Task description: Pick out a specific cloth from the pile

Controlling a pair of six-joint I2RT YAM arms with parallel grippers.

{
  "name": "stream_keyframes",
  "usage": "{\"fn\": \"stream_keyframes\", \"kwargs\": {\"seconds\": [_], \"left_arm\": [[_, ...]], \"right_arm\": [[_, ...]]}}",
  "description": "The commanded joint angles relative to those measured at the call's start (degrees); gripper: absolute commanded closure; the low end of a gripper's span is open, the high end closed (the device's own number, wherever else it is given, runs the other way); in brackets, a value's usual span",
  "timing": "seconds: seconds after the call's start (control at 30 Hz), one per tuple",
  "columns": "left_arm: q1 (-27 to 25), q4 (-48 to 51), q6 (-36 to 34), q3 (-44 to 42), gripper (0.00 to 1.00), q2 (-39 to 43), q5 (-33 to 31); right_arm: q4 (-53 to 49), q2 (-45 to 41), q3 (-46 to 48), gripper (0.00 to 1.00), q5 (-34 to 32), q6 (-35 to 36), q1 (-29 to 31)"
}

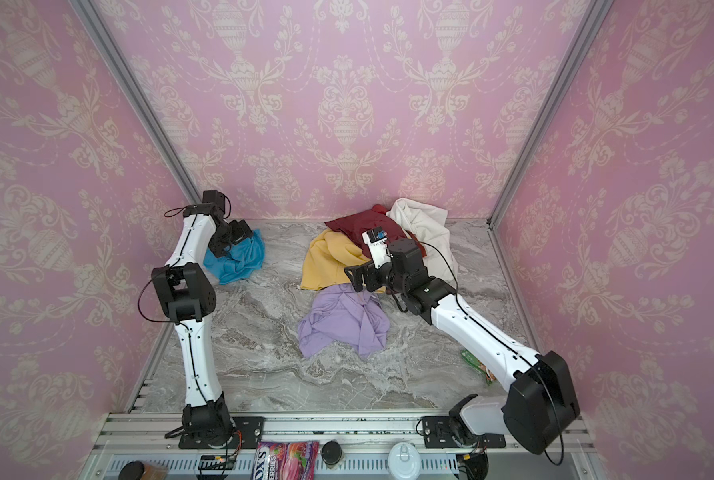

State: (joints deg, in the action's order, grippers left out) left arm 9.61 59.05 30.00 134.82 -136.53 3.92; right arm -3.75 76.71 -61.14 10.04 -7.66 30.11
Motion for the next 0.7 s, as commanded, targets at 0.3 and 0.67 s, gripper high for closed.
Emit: {"fn": "stream_keyframes", "kwargs": {"seconds": [0.3,0.67], "left_arm": [[-5.0,-7.6,-12.6,-13.1,0.01,19.1,-7.4],[-6.4,-40.2,-16.7,-56.0,0.01,48.5,-1.3]], "right_arm": [[-5.0,-4.8,-3.2,0.00,-3.7,3.0,-2.9],[-6.6,-14.3,2.0,0.00,-15.5,6.5,-8.3]]}}
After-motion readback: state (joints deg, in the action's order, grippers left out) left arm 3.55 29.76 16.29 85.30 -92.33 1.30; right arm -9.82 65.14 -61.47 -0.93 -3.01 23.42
